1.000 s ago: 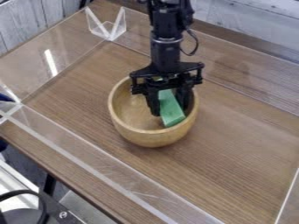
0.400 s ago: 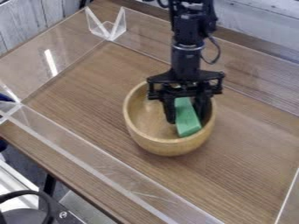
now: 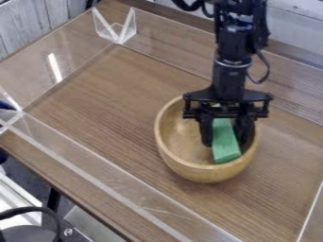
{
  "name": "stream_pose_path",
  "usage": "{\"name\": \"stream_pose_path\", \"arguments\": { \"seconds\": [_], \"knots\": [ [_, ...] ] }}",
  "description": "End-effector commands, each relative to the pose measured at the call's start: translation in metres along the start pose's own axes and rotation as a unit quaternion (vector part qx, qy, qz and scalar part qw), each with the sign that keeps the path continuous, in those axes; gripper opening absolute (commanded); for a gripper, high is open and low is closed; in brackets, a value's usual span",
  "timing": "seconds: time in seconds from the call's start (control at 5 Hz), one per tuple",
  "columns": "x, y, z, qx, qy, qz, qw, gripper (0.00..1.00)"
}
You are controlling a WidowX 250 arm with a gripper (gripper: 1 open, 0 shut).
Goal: Remove the green block from inside the brown bowl and put it on the table
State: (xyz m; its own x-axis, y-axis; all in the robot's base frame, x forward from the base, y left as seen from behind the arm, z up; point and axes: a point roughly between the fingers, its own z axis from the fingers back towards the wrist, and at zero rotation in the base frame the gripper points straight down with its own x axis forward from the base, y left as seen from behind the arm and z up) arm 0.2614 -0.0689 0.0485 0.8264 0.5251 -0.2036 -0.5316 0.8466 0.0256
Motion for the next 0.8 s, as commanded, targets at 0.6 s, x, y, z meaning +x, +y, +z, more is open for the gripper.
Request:
{"name": "stream_pose_path", "arguments": {
  "seconds": [0.6],
  "knots": [
    [-0.0081, -0.0149, 0.0087, -0.014, -0.024, -0.04, 0.9988, 0.0]
  ]
}}
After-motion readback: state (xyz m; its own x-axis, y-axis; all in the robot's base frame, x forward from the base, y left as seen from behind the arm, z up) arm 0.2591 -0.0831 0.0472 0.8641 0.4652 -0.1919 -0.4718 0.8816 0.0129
